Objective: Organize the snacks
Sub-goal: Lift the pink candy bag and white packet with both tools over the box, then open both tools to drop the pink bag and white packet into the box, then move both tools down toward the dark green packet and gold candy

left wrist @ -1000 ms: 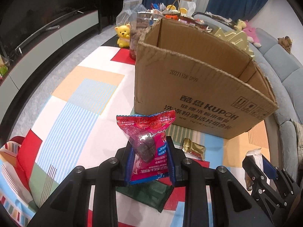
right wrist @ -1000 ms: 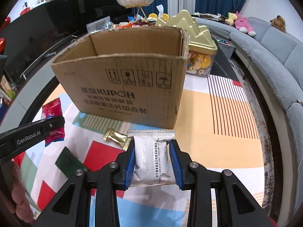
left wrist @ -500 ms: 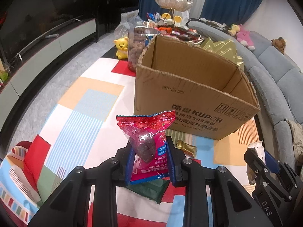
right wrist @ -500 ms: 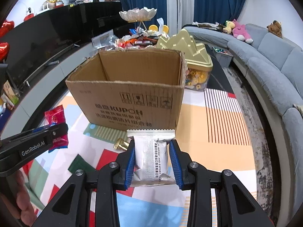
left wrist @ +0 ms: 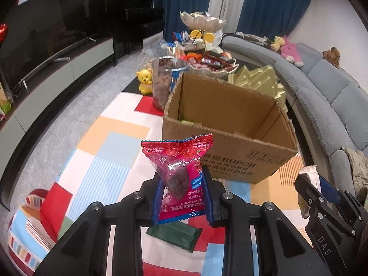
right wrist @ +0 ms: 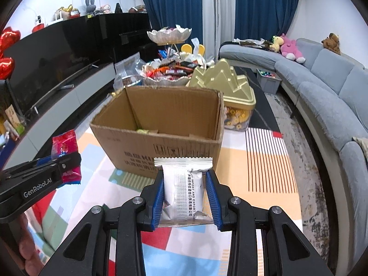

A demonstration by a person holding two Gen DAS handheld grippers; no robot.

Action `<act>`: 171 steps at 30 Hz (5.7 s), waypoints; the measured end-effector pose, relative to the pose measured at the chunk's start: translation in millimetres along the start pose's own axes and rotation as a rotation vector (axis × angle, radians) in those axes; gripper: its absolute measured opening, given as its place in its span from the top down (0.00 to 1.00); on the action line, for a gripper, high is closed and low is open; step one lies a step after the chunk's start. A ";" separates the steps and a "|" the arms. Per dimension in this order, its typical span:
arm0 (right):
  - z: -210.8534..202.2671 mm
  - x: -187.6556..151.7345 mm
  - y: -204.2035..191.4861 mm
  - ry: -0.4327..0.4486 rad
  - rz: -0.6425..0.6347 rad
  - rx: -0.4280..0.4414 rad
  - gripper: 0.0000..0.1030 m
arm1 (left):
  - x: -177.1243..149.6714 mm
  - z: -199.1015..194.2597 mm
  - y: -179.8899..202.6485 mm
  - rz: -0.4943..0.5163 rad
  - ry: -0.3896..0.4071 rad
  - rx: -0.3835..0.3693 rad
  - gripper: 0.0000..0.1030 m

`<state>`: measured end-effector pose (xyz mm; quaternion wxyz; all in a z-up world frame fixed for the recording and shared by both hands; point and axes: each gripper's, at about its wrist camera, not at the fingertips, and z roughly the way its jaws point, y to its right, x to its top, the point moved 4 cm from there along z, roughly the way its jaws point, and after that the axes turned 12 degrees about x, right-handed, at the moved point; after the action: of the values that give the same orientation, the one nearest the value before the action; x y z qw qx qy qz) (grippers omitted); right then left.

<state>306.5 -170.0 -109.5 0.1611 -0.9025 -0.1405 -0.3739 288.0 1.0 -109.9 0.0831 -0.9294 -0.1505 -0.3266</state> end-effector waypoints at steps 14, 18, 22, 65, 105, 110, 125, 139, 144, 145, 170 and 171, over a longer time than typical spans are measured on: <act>-3.0 41.2 -3.0 0.047 -0.019 0.004 0.65 | 43.0 -14.8 9.2 0.022 0.061 -0.023 0.71; -2.3 51.8 -3.2 0.056 -0.027 0.004 0.65 | 53.5 -14.2 11.6 0.020 0.072 -0.025 0.71; -0.2 63.0 -1.9 0.064 -0.034 0.002 0.65 | 64.6 -11.4 15.2 0.020 0.080 -0.027 0.71; 75.0 107.3 15.2 0.004 -0.067 0.039 0.64 | 100.5 76.8 52.8 0.088 -0.021 -0.042 0.70; 7.7 103.6 -5.0 0.107 -0.113 0.019 0.31 | 79.8 6.7 12.2 0.006 0.027 0.033 0.22; 3.2 91.1 -11.6 0.100 -0.145 0.039 0.31 | 65.6 1.7 5.9 -0.021 0.010 0.055 0.22; -0.1 68.5 -23.0 0.078 -0.234 0.091 0.31 | 17.7 -0.7 -12.4 -0.137 -0.057 0.132 0.17; 18.8 26.5 -33.6 -0.006 -0.345 0.123 0.31 | -36.8 19.9 -25.6 -0.243 -0.203 0.182 0.15; 30.0 10.5 -37.6 -0.043 -0.388 0.146 0.32 | -51.5 27.5 -27.1 -0.292 -0.257 0.198 0.15; 31.7 7.6 -37.8 -0.049 -0.395 0.150 0.32 | -55.2 29.7 -27.0 -0.300 -0.271 0.204 0.15; 107.6 -39.2 -23.4 -0.267 -0.535 0.365 0.36 | -113.1 79.9 -18.9 -0.526 -0.468 0.301 0.13; 110.6 -40.1 -23.6 -0.274 -0.542 0.376 0.36 | -114.5 81.4 -18.0 -0.536 -0.472 0.304 0.13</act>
<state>340.0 -110.1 -207.9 0.1991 -0.8286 -0.4616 -0.2463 244.5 12.7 -244.1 0.0945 -0.8838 -0.4497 -0.0880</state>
